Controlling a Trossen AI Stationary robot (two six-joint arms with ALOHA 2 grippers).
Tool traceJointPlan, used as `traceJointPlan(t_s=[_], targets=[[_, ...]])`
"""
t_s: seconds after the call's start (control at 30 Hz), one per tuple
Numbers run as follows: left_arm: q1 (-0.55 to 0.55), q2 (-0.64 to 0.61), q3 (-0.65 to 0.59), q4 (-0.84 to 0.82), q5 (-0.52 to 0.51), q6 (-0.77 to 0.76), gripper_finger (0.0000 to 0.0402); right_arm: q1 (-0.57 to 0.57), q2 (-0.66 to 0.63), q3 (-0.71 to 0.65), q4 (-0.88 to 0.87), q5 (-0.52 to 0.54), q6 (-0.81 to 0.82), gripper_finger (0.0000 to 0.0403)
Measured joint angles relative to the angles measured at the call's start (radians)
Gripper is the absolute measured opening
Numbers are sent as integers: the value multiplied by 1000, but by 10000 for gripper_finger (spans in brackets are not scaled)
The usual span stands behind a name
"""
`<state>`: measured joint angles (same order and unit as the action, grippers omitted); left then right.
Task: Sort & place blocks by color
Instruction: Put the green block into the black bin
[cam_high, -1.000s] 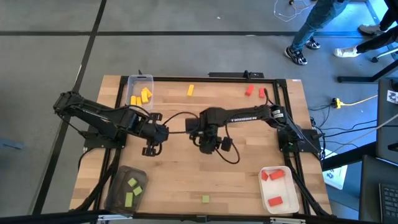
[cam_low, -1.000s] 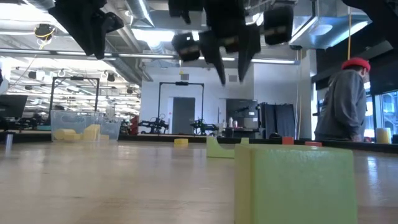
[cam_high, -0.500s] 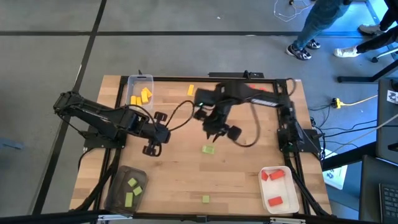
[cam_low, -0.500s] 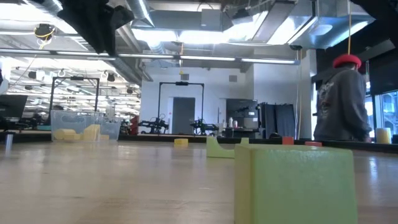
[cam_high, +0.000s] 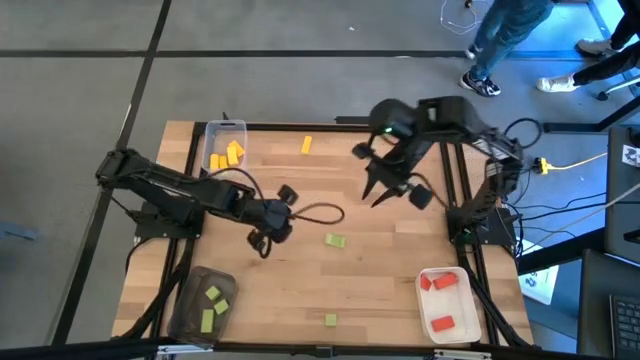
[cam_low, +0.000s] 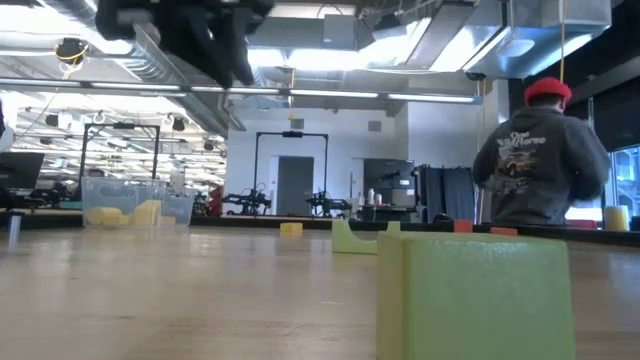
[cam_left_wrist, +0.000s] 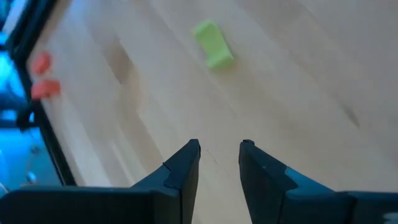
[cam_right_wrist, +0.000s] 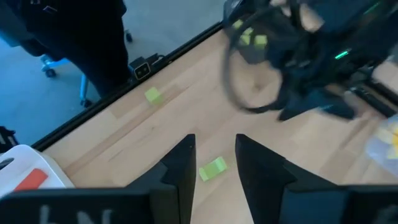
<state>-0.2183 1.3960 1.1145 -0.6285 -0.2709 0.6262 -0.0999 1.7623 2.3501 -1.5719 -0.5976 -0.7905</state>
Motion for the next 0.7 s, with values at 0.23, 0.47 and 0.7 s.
traceJointPlan(t_s=[0.23, 0.47, 0.7], targets=[[64, 165, 0, 173, 81, 329, 104, -22, -59, 0, 1, -7, 1, 114], [116, 312, 0, 378, 213, 532, 104, -32, -77, -1, 1, -32, 22, 114], [146, 391, 1, 441, 293, 618, 104, -36, -79, -1, 1, -34, 56, 114]])
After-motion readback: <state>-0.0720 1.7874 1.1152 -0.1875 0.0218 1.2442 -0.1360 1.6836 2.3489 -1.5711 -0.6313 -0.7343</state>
